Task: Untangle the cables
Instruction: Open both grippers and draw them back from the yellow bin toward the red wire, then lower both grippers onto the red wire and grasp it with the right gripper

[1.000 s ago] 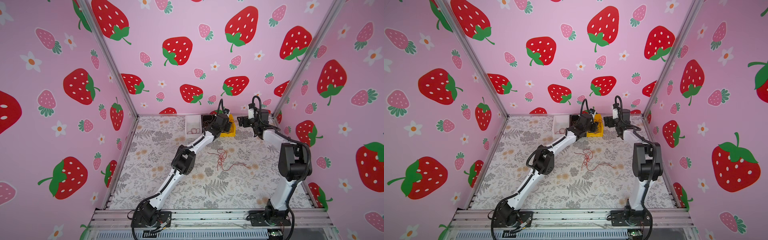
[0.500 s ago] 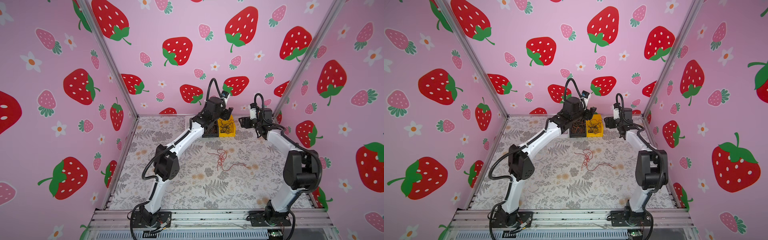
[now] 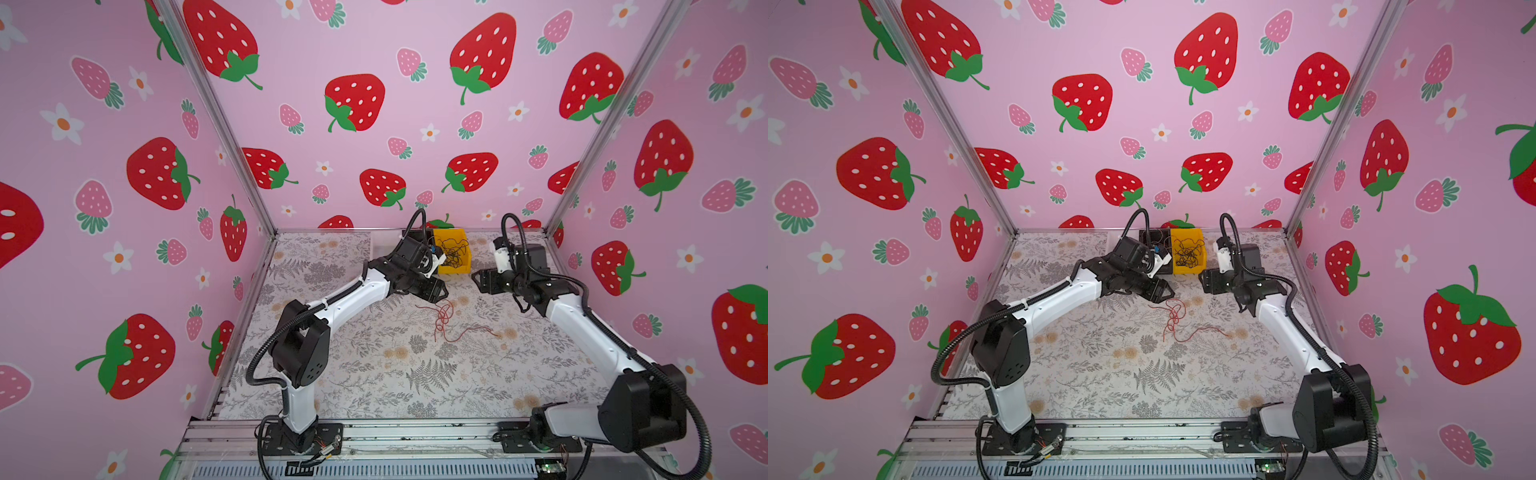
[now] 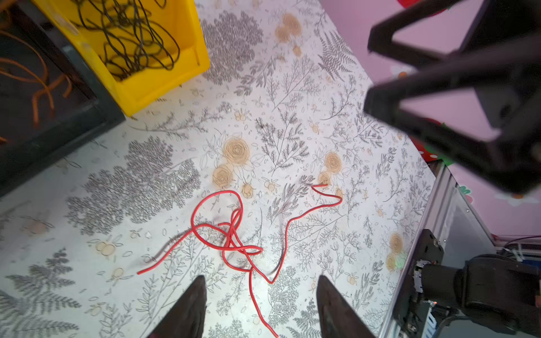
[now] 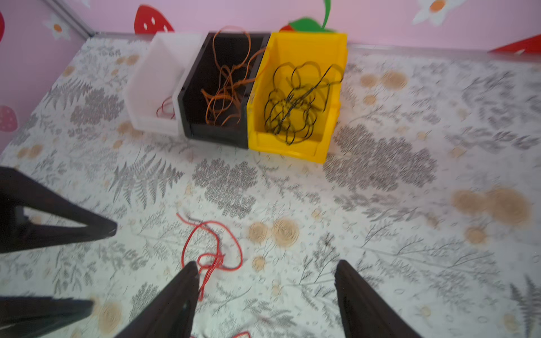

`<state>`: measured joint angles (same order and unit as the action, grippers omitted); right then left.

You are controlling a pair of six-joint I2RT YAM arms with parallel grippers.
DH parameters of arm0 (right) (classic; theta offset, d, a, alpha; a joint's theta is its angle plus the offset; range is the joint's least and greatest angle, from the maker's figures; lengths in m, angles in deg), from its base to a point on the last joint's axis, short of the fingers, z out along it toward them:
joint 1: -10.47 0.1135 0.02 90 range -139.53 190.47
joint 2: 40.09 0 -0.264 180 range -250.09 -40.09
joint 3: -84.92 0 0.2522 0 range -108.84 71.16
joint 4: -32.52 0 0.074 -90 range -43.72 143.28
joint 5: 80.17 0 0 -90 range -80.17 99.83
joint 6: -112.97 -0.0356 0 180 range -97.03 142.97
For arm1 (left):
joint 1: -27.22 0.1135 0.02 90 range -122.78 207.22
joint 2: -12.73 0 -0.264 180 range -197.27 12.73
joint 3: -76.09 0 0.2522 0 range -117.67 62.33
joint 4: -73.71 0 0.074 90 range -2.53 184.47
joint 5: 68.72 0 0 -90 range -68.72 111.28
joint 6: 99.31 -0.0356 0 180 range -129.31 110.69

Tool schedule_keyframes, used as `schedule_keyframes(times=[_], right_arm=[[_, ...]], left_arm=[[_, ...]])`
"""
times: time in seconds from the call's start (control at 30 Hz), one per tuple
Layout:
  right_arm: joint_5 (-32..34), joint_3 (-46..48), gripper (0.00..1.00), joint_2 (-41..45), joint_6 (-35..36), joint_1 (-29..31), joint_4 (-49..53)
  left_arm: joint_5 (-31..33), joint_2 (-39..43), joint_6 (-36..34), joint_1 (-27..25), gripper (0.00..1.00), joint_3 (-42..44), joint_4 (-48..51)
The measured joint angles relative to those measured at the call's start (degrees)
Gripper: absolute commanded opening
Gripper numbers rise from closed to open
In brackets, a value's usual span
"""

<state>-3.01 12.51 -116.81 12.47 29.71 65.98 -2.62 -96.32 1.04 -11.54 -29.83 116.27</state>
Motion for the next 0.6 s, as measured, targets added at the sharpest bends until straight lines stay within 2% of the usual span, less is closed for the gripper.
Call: schedule_keyframes(times=[0.1,0.17,0.4,0.5,0.6], right_arm=[[0.0,4.1,0.75,0.1,-1.4,2.9,3.7],[0.1,6.7,0.75,0.6,-2.3,4.4,5.4],[1.6,9.9,0.75,2.8,-6.2,6.1,8.7],[2.6,9.9,0.75,2.7,-6.7,6.4,9.0],[3.3,9.9,0.77,1.6,-7.0,6.8,9.2]], left_arm=[[-1.7,-5.0,1.9,0.3,0.50,-7.0,6.1],[-2.3,-8.0,2.1,1.2,0.50,-10.7,8.8],[-2.1,-7.7,5.9,7.6,0.55,-5.4,12.0],[-1.5,-7.9,9.8,9.8,0.54,-5.6,13.6],[-1.3,-10.6,14.6,9.8,0.54,-9.2,17.2]])
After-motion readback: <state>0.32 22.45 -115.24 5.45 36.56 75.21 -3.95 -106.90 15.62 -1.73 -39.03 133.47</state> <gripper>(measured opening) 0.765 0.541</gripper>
